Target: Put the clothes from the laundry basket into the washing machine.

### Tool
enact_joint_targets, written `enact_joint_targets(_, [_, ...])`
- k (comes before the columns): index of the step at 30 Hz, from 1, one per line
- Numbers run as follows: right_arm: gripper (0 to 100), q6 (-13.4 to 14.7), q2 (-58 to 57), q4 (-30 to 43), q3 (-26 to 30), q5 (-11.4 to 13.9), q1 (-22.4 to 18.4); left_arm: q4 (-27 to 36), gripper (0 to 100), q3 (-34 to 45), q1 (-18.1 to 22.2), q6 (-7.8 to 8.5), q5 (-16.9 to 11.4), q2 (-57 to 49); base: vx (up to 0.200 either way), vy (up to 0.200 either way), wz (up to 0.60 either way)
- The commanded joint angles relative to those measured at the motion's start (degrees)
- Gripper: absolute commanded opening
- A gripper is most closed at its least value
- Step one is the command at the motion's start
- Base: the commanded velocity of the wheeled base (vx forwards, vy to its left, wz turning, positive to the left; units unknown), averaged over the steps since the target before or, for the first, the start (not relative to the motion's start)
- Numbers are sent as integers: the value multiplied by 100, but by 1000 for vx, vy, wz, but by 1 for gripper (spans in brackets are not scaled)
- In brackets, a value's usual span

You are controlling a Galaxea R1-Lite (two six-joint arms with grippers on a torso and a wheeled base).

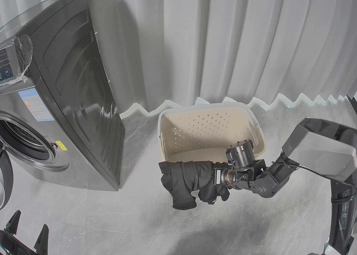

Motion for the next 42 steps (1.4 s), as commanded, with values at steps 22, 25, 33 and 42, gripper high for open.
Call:
enact_joint_targets(22, [0, -80, -2226, -134, 1054, -241, 102, 2, 100, 92, 1, -2, -2, -75, 0, 0, 0])
enact_joint_targets(25, [0, -343, -2507, -152, 1142, -346, 40, 2, 100, 92, 1, -2, -2, -84, 0, 0, 0])
enact_joint_targets(33, [0, -510, -3430, -477, 1327, -531, 128, 2, 100, 92, 1, 7, -11, -75, 0, 0, 0])
enact_joint_targets(42, [0, -590, -4362, -495, 1432, -504, 172, 2, 100, 92, 1, -2, -2, -75, 0, 0, 0])
